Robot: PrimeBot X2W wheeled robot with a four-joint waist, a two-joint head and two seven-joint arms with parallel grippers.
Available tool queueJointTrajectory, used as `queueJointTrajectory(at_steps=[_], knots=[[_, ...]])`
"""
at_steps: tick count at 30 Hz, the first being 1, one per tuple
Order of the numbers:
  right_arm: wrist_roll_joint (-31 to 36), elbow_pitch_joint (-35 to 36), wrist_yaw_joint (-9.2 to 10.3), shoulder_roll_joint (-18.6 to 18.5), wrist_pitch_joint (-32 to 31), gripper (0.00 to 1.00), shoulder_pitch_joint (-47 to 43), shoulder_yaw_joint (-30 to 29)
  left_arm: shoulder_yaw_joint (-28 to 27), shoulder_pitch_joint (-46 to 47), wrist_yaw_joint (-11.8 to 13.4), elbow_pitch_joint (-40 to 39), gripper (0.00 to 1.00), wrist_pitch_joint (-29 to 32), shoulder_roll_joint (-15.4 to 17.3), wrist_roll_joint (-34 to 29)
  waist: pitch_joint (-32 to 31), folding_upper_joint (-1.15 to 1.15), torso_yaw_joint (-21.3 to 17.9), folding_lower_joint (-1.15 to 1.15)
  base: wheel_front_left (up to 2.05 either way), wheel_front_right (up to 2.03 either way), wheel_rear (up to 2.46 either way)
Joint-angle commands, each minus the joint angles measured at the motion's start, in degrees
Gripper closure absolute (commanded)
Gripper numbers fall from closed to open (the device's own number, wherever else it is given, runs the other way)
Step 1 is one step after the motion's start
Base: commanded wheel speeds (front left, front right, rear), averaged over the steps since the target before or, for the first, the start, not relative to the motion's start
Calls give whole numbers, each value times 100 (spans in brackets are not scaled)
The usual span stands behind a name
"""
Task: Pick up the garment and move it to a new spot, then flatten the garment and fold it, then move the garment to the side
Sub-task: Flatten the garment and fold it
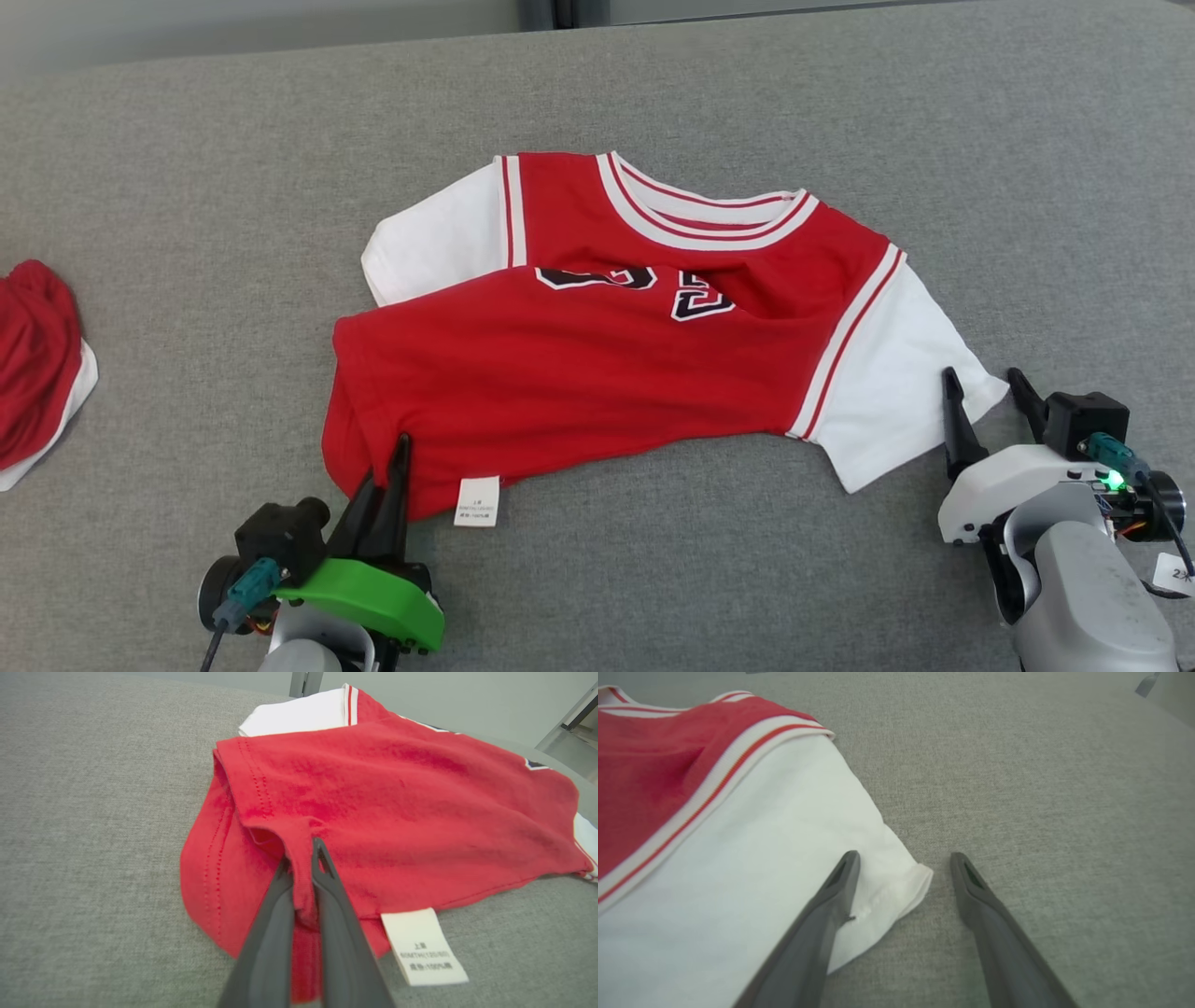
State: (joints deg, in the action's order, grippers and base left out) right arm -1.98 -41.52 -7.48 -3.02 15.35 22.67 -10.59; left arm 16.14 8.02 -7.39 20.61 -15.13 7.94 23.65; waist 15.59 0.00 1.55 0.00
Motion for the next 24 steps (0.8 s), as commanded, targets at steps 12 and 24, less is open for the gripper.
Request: queueJointTrajectory(at_steps=[12, 24], knots=[[-855, 759, 0, 2, -21, 100, -177, 240, -120, -91, -17, -236, 100, -2, -27, -37, -430, 0, 14, 0, 0, 0, 0], [-2175, 2803, 0, 0, -20, 100, 540, 278, -557, 939, -17, -1407, 100, -2, 539, -42, -1127, 0, -70, 0, 0, 0, 0]])
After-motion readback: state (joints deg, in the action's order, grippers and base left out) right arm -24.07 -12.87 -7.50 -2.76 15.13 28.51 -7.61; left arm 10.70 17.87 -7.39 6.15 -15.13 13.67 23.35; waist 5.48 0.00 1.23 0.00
